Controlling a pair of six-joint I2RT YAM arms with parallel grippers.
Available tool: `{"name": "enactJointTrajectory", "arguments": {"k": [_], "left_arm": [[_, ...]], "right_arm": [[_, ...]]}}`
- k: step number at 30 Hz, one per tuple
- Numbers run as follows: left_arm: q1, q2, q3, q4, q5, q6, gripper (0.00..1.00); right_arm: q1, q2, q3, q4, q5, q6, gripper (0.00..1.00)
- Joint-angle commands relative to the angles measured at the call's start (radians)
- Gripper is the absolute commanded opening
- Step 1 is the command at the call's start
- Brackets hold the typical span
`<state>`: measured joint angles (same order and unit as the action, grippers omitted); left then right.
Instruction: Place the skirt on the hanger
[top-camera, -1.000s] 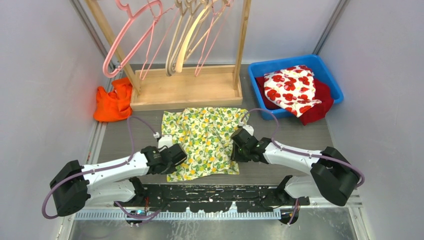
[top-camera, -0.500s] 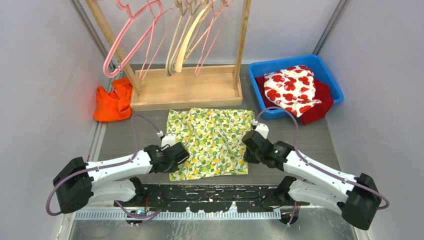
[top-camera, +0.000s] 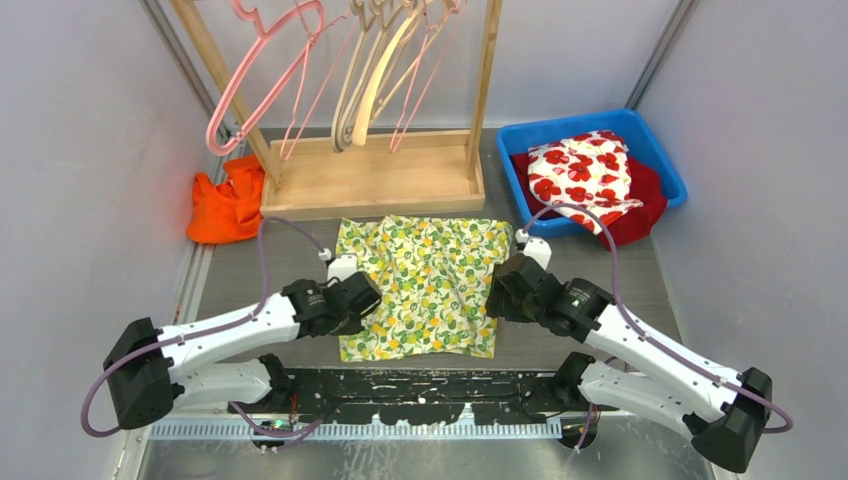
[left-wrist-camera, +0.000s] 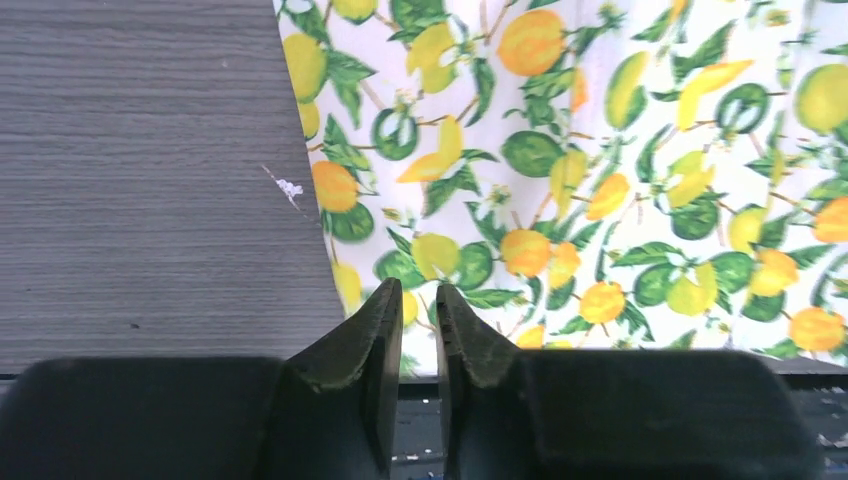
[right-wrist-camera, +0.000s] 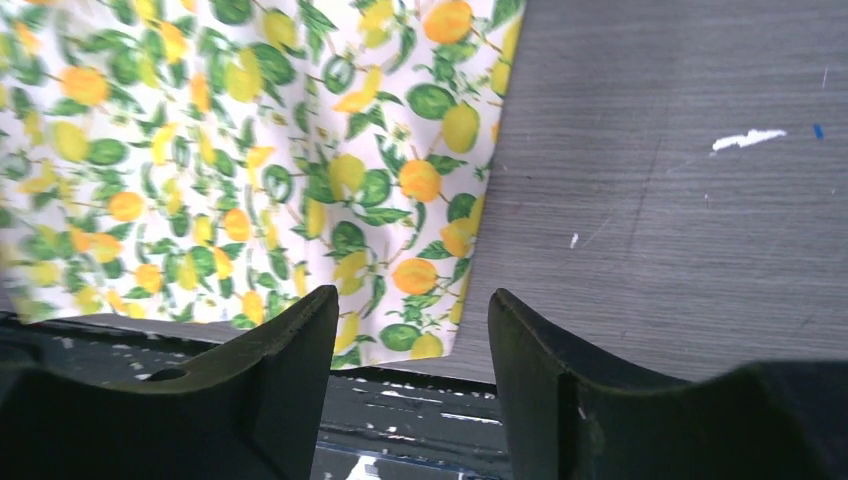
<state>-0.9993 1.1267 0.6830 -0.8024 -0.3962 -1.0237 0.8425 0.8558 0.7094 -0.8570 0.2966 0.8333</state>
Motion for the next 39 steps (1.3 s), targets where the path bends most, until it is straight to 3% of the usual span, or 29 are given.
{"name": "enactJointTrajectory", "arguments": {"k": [1,8,11,14,16,18,20,39], "left_arm": [[-0.008,-0.059,0.083,-0.103,-0.025,0.02,0.23],[-0.009,-0.128,0.162,-0.204,-0.059,0.031,0.37],[-0.009,-0.145,0.198,-0.238,-0.091,0.043,0.46],[-0.009,-0.153,0.238,-0.272,-0.12,0.053,0.59],[-0.009,-0.156,0.257,-0.279,-0.132,0.064,0.7],[-0.009,-0.155,0.27,-0.282,-0.142,0.069,0.91],[-0.009,-0.152,0.277,-0.283,-0.143,0.072,1.0],[0.005,-0.066,0.352,-0.199,-0.161,0.147,1.0]], "right_arm": [[0.004,-0.041,0.106,-0.015,0.029,-0.034,0.63],[0.004,-0.024,0.182,-0.01,0.03,-0.084,0.7],[0.004,-0.015,0.189,0.012,-0.008,-0.096,0.79],[0.004,-0.008,0.188,0.033,-0.028,-0.1,0.98],[0.004,-0.004,0.188,0.038,-0.035,-0.104,1.0],[0.004,-0.002,0.186,0.044,-0.035,-0.106,1.0],[0.004,0.0,0.182,0.05,-0.038,-0.107,1.0],[0.004,0.038,0.191,0.073,-0.05,-0.12,1.0]]}}
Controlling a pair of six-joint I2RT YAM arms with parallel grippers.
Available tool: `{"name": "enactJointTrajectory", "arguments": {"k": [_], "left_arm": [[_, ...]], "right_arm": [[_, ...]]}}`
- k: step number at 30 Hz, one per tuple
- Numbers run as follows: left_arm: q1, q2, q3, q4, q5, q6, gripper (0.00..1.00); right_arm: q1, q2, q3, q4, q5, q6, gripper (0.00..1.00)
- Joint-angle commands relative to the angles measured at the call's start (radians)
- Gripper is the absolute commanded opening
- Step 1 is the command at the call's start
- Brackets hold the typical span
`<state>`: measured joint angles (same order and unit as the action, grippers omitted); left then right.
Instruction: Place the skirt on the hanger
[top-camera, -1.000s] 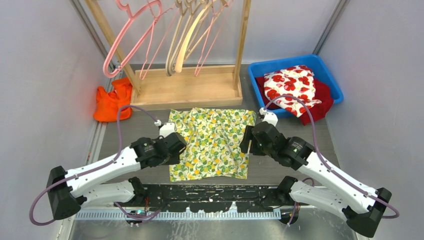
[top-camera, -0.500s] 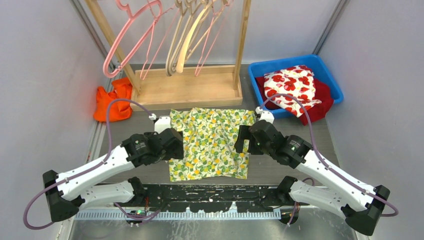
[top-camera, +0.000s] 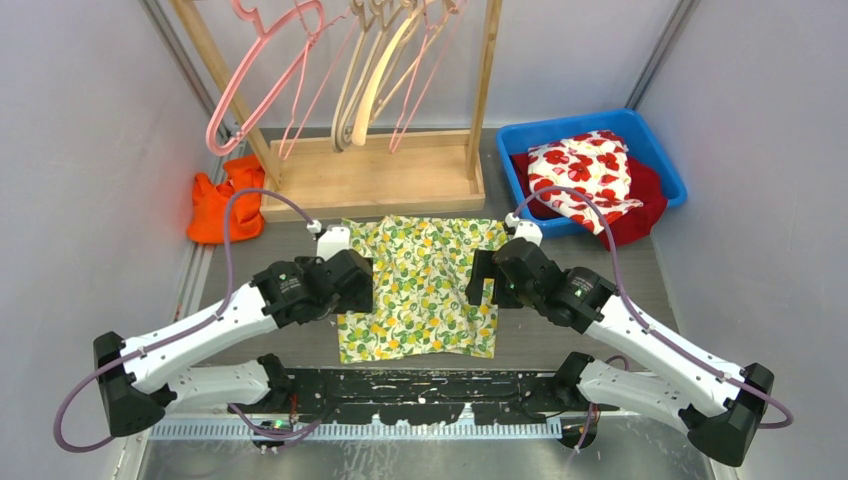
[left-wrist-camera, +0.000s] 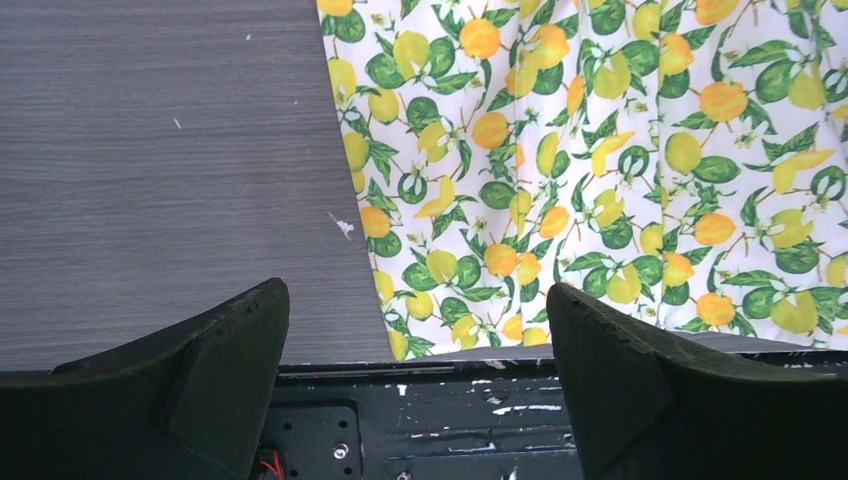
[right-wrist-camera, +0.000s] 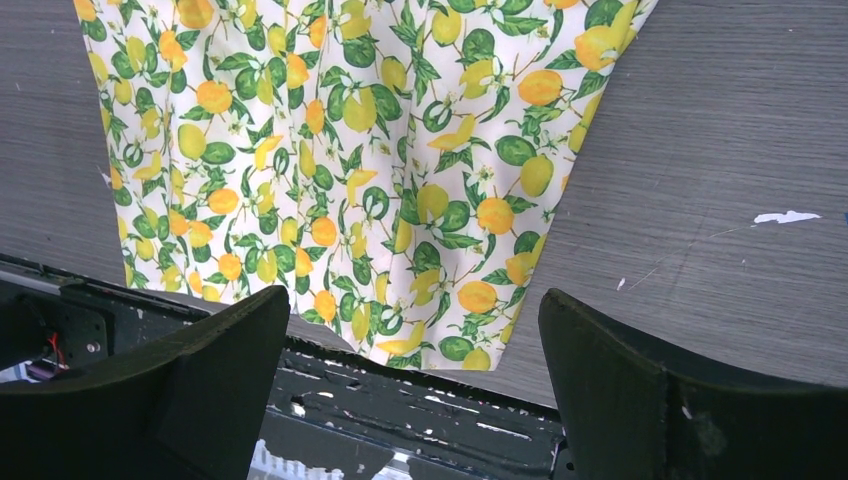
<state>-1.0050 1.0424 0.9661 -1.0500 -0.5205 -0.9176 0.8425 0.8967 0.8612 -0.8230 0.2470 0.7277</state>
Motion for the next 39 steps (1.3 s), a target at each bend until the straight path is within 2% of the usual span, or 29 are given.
{"name": "enactJointTrajectory", "arguments": {"k": [1,14,24,30,34,39], "left_arm": [[0.012,0.026,0.08,0.052,-0.036,0.05,1.0],[0.111,0.148,0.247,0.116,-0.006,0.202,1.0],[0.265,0.267,0.512,0.157,-0.011,0.335,1.0],[0.294,0.271,0.621,0.207,-0.039,0.395,0.93],[0.293,0.235,0.635,0.22,0.031,0.416,0.9],[0.292,0.216,0.673,0.22,0.203,0.428,0.88]], "right_arm": [[0.004,-0.003,0.039,0.039,-0.002,-0.012,1.0],[0.004,-0.005,0.037,0.042,-0.007,-0.012,1.0],[0.004,-0.023,0.057,0.035,-0.002,-0.01,1.0],[0.004,-0.027,0.05,0.045,-0.016,-0.014,1.0],[0.004,-0.027,0.038,0.065,-0.02,-0.021,1.0],[0.004,0.003,0.029,0.094,-0.03,-0.035,1.0]]}}
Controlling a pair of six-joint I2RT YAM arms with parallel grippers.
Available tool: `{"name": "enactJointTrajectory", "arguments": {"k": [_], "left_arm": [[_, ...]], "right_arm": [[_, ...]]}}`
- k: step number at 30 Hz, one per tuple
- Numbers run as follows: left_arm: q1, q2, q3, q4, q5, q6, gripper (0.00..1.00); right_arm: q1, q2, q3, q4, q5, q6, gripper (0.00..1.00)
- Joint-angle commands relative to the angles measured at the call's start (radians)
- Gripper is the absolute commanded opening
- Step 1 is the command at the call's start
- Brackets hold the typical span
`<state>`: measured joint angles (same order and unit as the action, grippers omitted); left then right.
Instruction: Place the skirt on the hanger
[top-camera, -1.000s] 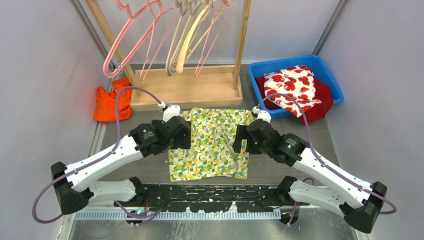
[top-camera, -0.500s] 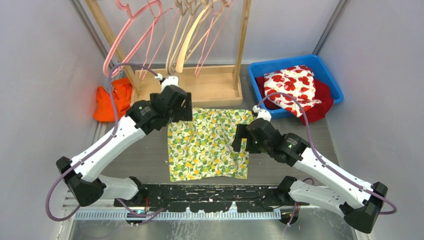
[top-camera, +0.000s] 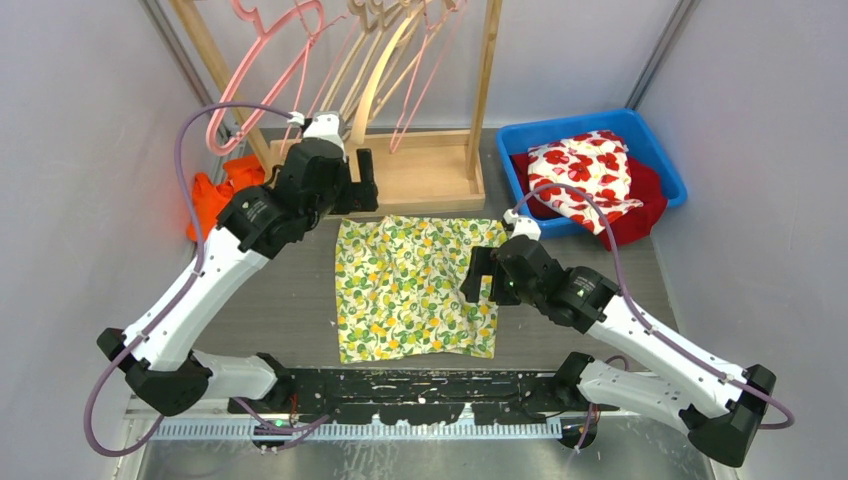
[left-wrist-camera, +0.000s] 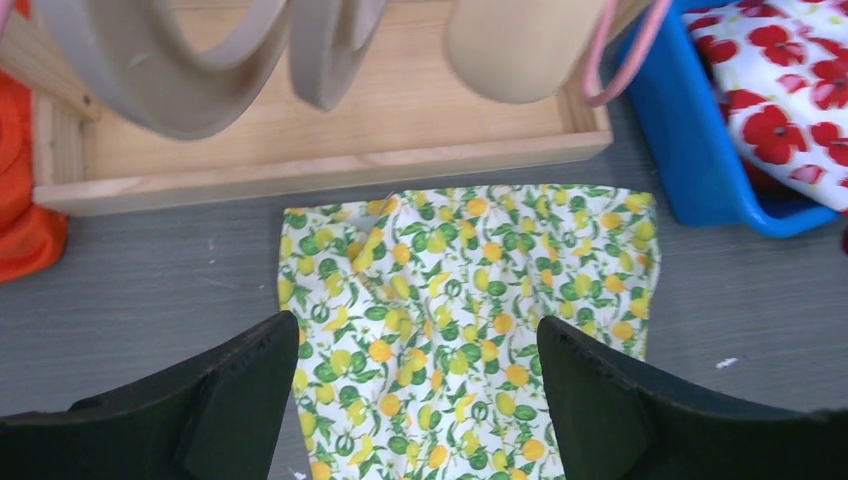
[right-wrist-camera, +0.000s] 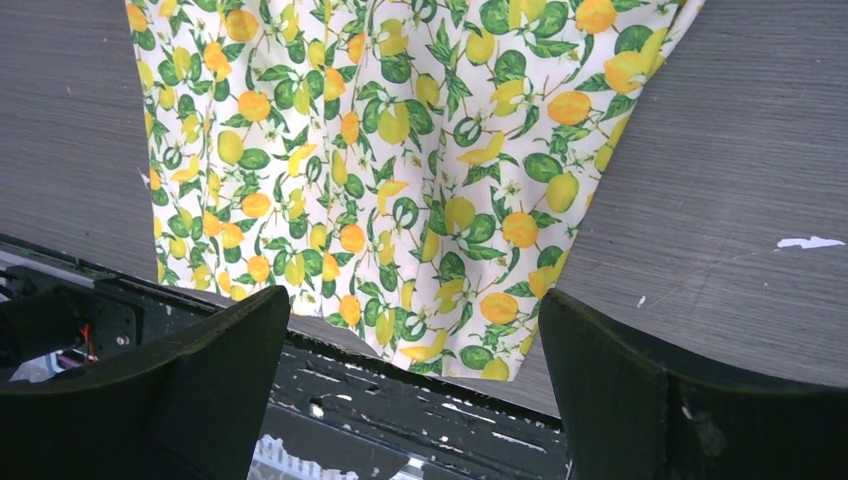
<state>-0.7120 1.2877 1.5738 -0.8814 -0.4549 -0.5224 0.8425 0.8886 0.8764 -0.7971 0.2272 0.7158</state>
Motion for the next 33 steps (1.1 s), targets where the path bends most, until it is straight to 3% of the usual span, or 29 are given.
{"name": "enactJointTrajectory", "arguments": {"k": [1,10,22,33], "left_arm": [[-0.002,-0.027,0.07,0.065,0.162,0.033,0.88],[-0.028,0.056,0.197,0.149,0.277,0.023,0.84],[-0.094,0.334,0.479,0.284,0.012,0.233,0.78],[-0.092,0.446,0.512,0.474,-0.103,0.434,0.77]], "right_arm": [[0.004,0.017,0.017,0.07,-0.012,-0.024,1.0],[0.004,0.012,0.033,0.072,-0.014,-0.035,0.97],[0.003,-0.054,0.012,0.048,-0.017,-0.008,0.9],[0.003,-0.094,0.001,0.029,-0.006,-0.007,0.9]]}}
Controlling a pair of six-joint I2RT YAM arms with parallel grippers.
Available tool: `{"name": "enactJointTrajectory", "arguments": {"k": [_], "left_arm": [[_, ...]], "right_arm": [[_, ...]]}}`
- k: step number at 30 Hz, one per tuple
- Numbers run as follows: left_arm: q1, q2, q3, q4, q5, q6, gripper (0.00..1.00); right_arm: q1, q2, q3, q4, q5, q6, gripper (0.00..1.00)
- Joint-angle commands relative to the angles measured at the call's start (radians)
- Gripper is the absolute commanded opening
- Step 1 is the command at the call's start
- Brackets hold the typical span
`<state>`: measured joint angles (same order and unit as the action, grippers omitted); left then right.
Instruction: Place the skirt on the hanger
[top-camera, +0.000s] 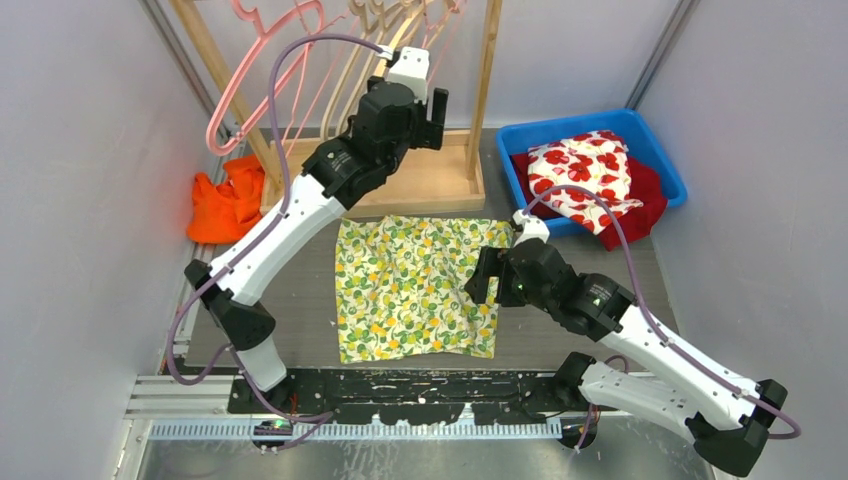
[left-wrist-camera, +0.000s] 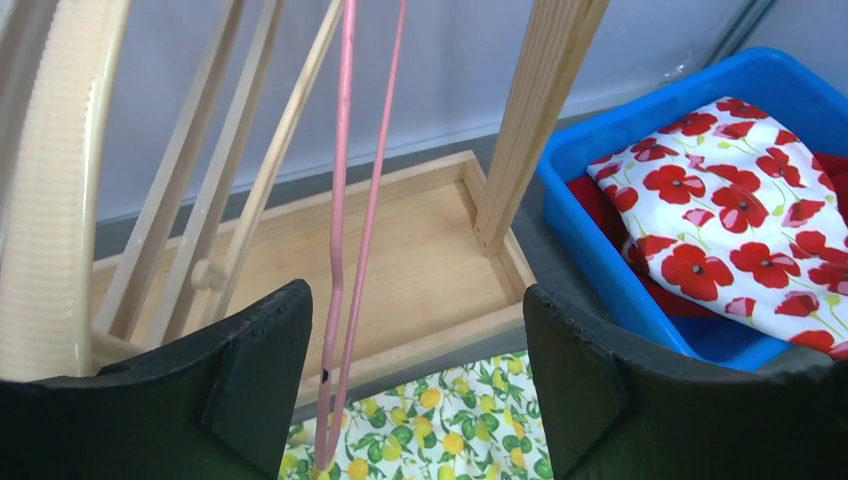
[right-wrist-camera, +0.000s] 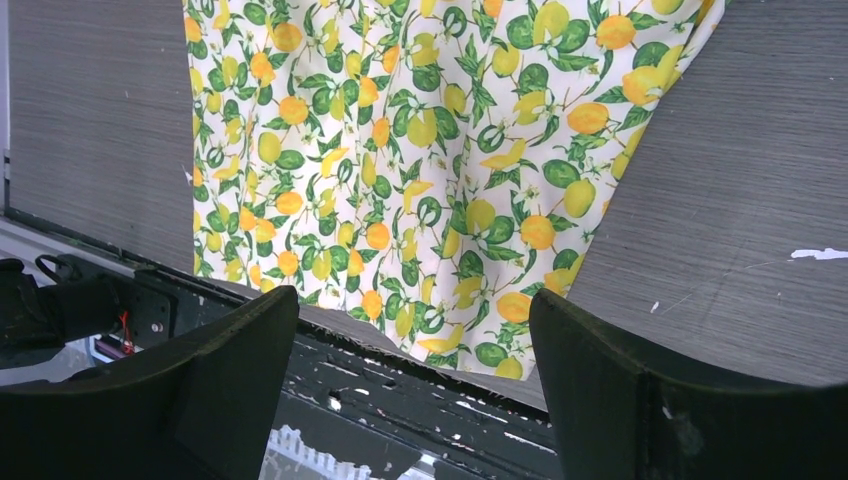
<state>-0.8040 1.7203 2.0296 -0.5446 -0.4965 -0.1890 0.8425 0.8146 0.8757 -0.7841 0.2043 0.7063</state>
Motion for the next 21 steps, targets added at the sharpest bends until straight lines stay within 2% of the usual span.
{"name": "enactJointTrajectory", "arguments": {"k": [1,5,11,18,19,21], "left_arm": [[0.001,0.019,0.063,0.143,-0.064,0.107,0.77],[0.019,0.052,0.091,0.147,-0.051,0.115,0.75],[0.097,0.083,0.109,0.128,0.035,0.052,0.65],[0.112,0.102,0.135,0.132,0.082,0.057,0.33],[0.113,0.103,0.14,0.131,0.086,0.057,0.26],[0.112,0.104,0.148,0.129,0.096,0.058,0.21]], "right_arm": [[0.003,-0.021,0.002,0.015,0.017,0.001,0.9],[0.004,-0.028,-0.005,0.016,0.018,0.002,0.9],[0.004,-0.05,-0.014,0.012,0.014,0.001,0.9],[0.004,-0.062,-0.024,0.011,0.014,0.004,0.9],[0.004,-0.062,-0.025,0.012,0.012,0.004,0.9],[0.004,-0.063,-0.026,0.011,0.012,0.002,0.9]]}}
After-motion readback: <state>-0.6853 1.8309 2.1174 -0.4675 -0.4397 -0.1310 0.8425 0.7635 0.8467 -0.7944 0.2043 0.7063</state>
